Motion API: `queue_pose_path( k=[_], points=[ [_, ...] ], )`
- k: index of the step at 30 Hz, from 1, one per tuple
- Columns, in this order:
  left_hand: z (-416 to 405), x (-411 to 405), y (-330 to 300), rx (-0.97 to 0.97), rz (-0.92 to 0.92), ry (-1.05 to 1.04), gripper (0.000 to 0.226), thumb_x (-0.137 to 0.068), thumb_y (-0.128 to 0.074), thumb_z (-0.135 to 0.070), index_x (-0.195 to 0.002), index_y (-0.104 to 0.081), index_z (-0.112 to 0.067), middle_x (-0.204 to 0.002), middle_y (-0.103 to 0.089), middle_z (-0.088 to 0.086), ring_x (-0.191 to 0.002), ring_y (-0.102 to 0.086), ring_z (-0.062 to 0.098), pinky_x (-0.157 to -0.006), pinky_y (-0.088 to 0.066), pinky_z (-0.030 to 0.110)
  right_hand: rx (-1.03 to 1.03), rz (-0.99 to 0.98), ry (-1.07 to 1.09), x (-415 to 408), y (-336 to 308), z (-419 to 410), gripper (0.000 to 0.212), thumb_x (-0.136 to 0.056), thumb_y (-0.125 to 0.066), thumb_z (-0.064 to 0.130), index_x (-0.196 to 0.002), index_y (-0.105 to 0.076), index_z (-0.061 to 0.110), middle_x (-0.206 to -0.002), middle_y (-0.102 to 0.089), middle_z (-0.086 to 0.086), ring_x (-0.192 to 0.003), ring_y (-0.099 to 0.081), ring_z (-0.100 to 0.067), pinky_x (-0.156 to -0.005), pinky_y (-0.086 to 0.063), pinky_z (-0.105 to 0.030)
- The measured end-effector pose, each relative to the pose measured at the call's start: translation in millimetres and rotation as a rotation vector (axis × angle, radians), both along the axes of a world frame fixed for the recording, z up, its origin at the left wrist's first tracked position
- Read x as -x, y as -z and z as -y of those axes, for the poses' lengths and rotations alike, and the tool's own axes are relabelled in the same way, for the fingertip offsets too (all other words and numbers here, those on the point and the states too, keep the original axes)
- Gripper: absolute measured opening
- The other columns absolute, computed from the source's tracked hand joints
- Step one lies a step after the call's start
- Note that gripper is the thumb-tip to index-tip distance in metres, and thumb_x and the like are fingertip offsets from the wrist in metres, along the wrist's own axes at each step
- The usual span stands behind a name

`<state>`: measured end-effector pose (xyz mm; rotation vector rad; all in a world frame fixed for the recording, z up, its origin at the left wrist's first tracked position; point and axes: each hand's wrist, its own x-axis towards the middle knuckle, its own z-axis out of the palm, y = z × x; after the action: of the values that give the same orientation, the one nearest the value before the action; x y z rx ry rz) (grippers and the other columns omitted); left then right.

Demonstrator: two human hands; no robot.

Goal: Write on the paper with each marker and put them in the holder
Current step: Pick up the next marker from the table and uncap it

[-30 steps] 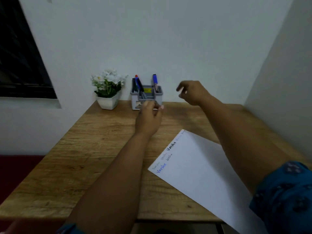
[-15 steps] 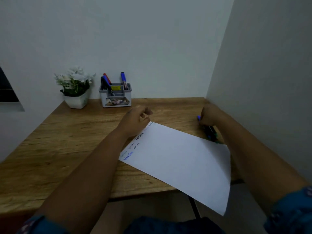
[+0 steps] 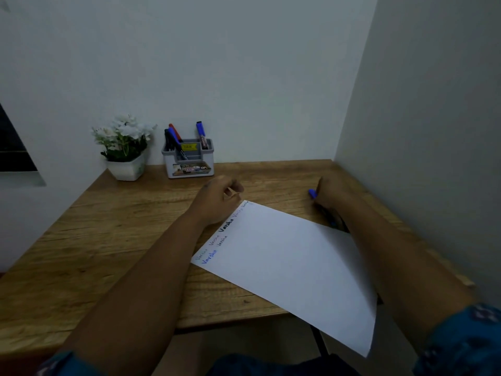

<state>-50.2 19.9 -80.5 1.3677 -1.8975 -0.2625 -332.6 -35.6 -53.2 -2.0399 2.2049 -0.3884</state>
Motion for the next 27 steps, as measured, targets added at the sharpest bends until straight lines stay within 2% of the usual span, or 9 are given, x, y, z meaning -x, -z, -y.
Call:
queue_pose_path(
  k=[4, 7, 9, 12, 14, 19, 22, 24, 27],
  points=[
    [-3.4, 2.8, -2.1, 0.028, 0.004, -0.006, 0.022, -0.095, -0.057, -0.021, -0.117, -0.061, -0.021, -0.117, -0.060, -0.003, -0.100, -0.059, 0.010, -0.084, -0.053, 0.033, 0.007, 0.006, -0.176, -27.0, -8.9, -0.1, 0.023, -0.091, -0.058, 0.015, -0.110, -0.069, 0.007, -0.109, -0.068, -0.013, -0.094, -0.061, -0.024, -0.078, -0.047, -0.030],
    [-10.7, 8.1, -8.9, 0.119, -0.027, 0.010, 0.041, -0.100, -0.048, -0.024, -0.141, -0.043, -0.022, -0.139, -0.047, -0.003, -0.121, -0.049, 0.009, -0.097, -0.042, 0.024, 0.132, 0.043, -0.421, -60.7, -15.8, -11.3, 0.025, -0.095, -0.050, 0.010, -0.115, -0.063, 0.011, -0.115, -0.064, -0.011, -0.095, -0.057, -0.023, -0.077, -0.042, -0.029],
    [-14.9, 10.0, -14.1, 0.202, -0.022, 0.034, 0.043, -0.102, -0.045, -0.024, -0.144, -0.039, -0.021, -0.141, -0.045, -0.004, -0.123, -0.044, 0.003, -0.098, -0.036, 0.017, 0.214, 0.049, -0.636, -85.2, -15.3, -23.7, 0.021, -0.098, -0.048, 0.014, -0.115, -0.058, 0.011, -0.115, -0.060, -0.009, -0.096, -0.057, -0.025, -0.078, -0.043, -0.033],
    [-17.1, 6.5, -14.9, 0.140, 0.012, 0.099, 0.024, -0.104, -0.038, -0.026, -0.119, -0.056, -0.023, -0.112, -0.060, -0.008, -0.100, -0.055, 0.000, -0.083, -0.044, 0.018, 0.275, 0.009, -0.831, -113.0, -12.0, -39.1, 0.019, -0.103, -0.041, 0.021, -0.106, -0.053, 0.007, -0.099, -0.057, -0.007, -0.079, -0.050, -0.020, -0.068, -0.037, -0.033],
    [-15.5, 1.1, -13.4, 0.027, 0.053, 0.105, 0.020, -0.104, -0.036, -0.028, -0.099, -0.055, -0.032, -0.093, -0.059, -0.018, -0.087, -0.056, -0.002, -0.072, -0.043, 0.019, 0.311, -0.071, -0.843, -120.1, -9.2, -38.3, 0.022, -0.104, -0.037, 0.025, -0.099, -0.051, 0.009, -0.092, -0.058, -0.009, -0.072, -0.044, -0.018, -0.064, -0.031, -0.031],
    [-8.0, -6.7, -16.7, -0.102, 0.101, 0.105, 0.023, -0.104, -0.037, -0.028, -0.096, -0.058, -0.024, -0.092, -0.061, -0.010, -0.084, -0.055, 0.001, -0.072, -0.043, 0.027, 0.412, -0.002, -0.913, -117.1, 1.4, -30.4, 0.022, -0.101, -0.045, 0.025, -0.093, -0.057, 0.008, -0.076, -0.061, -0.007, -0.061, -0.044, -0.018, -0.055, -0.029, -0.028],
    [-7.1, -6.3, -20.3, -0.146, 0.136, 0.048, 0.032, -0.104, -0.035, -0.034, -0.095, -0.062, -0.018, -0.087, -0.060, -0.012, -0.078, -0.054, 0.002, -0.067, -0.040, 0.022, 0.449, -0.093, -0.901, -109.0, -3.6, -25.4, 0.022, -0.101, -0.045, 0.034, -0.102, -0.062, 0.020, -0.083, -0.067, 0.002, -0.065, -0.045, -0.011, -0.048, -0.023, -0.022],
    [-5.7, -6.9, -20.1, -0.166, 0.119, 0.010, 0.041, -0.102, -0.035, -0.044, -0.089, -0.063, -0.017, -0.082, -0.061, -0.008, -0.077, -0.056, 0.011, -0.066, -0.041, 0.029, 0.384, -0.130, -0.885, -104.1, -9.9, -25.2, 0.026, -0.102, -0.040, 0.041, -0.108, -0.063, 0.030, -0.090, -0.067, 0.011, -0.071, -0.048, -0.006, -0.053, -0.029, -0.024],
    [-4.3, -12.7, -18.0, -0.179, 0.121, -0.112, 0.045, -0.097, -0.038, -0.056, -0.089, -0.060, -0.017, -0.081, -0.060, 0.001, -0.074, -0.055, 0.018, -0.066, -0.043, 0.036, 0.181, -0.030, -0.874, -100.7, -17.7, -27.2, 0.034, -0.103, -0.041, 0.026, -0.136, -0.048, 0.028, -0.108, -0.065, 0.006, -0.088, -0.059, -0.016, -0.069, -0.037, -0.026]
  ],
)
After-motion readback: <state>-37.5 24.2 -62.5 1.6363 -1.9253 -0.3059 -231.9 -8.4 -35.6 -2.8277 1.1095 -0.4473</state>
